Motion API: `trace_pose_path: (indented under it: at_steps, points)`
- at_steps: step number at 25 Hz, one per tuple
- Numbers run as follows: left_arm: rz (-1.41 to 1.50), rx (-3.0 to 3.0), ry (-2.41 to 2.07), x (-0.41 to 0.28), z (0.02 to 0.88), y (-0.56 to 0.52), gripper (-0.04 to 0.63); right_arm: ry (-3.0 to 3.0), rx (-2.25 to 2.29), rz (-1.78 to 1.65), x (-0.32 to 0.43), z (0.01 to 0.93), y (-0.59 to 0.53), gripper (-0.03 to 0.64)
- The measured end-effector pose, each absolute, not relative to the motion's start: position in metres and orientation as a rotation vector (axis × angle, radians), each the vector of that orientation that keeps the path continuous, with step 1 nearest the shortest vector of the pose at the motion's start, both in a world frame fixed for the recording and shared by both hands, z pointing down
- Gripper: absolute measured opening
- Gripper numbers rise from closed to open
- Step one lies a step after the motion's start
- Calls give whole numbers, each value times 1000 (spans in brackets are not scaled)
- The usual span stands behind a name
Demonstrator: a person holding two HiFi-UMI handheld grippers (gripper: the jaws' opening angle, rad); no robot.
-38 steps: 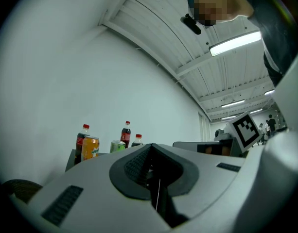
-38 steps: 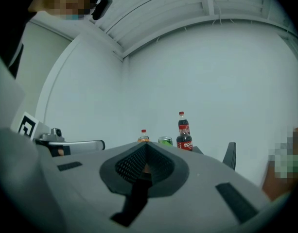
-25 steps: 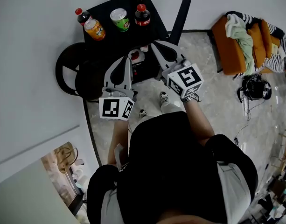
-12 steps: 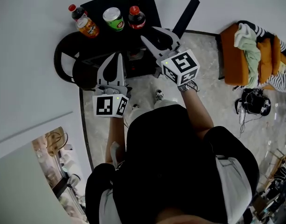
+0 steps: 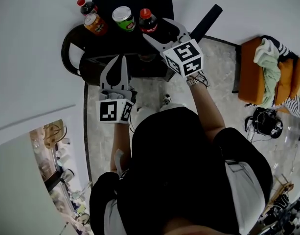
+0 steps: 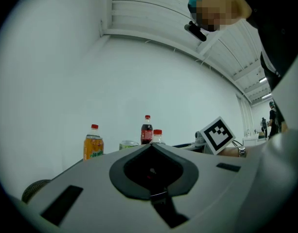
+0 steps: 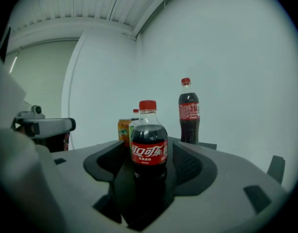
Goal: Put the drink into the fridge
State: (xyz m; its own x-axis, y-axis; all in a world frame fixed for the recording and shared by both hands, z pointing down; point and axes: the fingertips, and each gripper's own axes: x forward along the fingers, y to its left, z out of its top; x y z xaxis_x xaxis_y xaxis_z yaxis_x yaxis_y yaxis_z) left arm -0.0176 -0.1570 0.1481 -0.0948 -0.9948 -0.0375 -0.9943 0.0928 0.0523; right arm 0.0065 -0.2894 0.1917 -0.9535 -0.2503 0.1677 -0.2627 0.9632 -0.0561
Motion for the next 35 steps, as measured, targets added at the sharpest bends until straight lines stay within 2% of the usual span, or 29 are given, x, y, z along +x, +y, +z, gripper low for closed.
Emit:
trace_pose_path:
  at_steps: [16, 35]
  points:
    - [-74, 1972, -2415, -39, 157, -155, 9, -2930, 226, 171, -24, 201, -298, 291]
    - [-101, 1995, -2350, -29, 170, -152, 9, -2921, 296, 158, -23, 201, -301, 295]
